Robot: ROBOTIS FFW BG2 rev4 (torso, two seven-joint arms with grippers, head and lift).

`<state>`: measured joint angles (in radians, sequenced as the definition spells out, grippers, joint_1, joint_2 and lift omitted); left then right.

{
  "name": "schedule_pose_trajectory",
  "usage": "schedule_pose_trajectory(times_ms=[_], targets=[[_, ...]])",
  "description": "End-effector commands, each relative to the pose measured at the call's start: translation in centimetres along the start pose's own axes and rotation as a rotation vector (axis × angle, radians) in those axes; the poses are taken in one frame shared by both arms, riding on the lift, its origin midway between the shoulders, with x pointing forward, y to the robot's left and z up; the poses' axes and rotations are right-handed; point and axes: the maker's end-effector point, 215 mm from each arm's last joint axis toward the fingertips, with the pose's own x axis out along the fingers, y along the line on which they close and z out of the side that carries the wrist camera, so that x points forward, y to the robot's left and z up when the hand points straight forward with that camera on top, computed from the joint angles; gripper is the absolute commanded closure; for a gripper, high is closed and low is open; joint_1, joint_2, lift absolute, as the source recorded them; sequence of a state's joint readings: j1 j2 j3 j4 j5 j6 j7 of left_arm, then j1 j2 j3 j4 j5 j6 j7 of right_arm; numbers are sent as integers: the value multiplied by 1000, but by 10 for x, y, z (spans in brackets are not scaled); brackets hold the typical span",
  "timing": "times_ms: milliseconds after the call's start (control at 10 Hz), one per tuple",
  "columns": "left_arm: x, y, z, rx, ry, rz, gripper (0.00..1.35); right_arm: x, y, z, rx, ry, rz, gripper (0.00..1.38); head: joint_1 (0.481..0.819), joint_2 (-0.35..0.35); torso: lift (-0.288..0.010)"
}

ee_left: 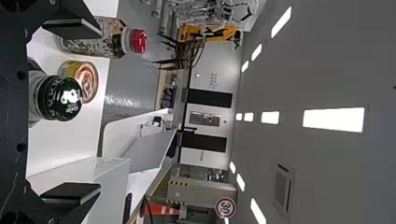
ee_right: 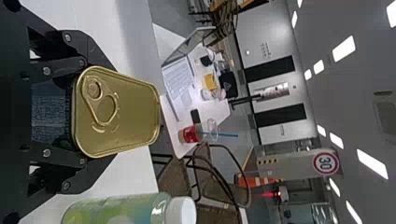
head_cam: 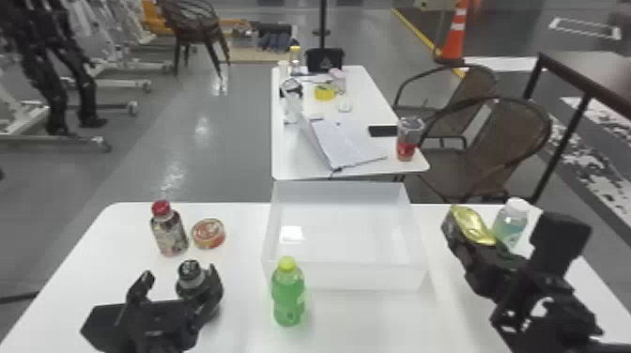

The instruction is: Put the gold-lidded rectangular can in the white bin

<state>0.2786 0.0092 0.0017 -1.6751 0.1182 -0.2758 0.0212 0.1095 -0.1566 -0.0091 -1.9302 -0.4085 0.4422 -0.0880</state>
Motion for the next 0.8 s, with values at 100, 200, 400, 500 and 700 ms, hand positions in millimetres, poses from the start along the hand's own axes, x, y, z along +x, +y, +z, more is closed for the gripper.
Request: schedule_pose_trajectory(times_ms=[100,200,400,500,700], targets=[[1,-2,-2,-2,7,-4,144,36,17,30,-69,-14,189,1093,549,0,-100],[1,-1,-4,-4,10,-2,144,46,21,31,-76,-1,279,1093,549,0,-100],[2,-3,-4,-5,12,-5,144,60,27,19,-67,51,444,1093,549,0,-100],[2,-4,-5,-8,15,-5,145,64,29,10,-52,64,505,1093,549,0,-100],[3,-6,-6,-12,17,-7,144,68,48,-16,-13,93,605,1093,549,0,-100]])
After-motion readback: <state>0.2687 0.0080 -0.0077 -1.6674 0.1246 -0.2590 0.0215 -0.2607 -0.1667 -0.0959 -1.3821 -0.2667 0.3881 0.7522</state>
